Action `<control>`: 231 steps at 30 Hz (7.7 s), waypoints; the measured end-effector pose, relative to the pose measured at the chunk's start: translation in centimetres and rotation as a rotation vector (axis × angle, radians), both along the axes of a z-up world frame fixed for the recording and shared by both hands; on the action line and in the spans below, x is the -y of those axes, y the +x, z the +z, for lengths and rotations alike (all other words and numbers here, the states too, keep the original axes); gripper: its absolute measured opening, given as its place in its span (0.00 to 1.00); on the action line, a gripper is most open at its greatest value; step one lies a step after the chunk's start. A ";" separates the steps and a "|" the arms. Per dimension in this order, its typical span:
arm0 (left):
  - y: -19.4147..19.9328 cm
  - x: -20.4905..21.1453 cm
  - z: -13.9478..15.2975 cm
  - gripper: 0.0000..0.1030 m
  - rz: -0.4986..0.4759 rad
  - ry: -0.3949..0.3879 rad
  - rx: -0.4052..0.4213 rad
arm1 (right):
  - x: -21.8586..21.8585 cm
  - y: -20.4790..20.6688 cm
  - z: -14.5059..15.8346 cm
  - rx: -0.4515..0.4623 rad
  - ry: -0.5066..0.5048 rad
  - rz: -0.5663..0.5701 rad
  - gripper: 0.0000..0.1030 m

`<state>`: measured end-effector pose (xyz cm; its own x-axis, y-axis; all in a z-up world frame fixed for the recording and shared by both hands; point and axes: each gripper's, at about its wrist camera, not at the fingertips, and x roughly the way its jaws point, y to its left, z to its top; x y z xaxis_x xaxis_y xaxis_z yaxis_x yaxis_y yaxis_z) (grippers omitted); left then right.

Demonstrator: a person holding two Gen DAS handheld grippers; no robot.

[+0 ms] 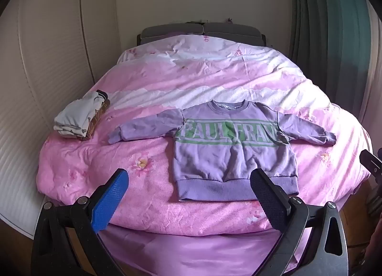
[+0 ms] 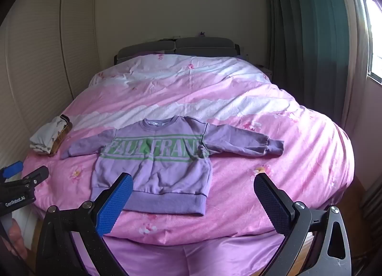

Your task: Fold small clothes

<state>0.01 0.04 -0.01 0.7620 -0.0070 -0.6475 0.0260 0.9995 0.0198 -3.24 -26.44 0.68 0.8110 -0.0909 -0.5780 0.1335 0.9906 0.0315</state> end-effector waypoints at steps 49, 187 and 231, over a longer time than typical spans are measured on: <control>0.3 -0.3 -0.4 1.00 0.004 0.020 0.006 | 0.5 -0.1 0.0 -0.003 0.006 -0.001 1.00; 24.5 16.4 -8.6 1.00 0.033 0.036 0.019 | 24.5 23.5 -10.7 -0.025 0.392 -0.008 0.11; 24.5 -5.1 -10.9 1.00 0.225 -0.024 0.003 | -8.8 31.7 -13.9 -0.073 0.038 0.284 0.40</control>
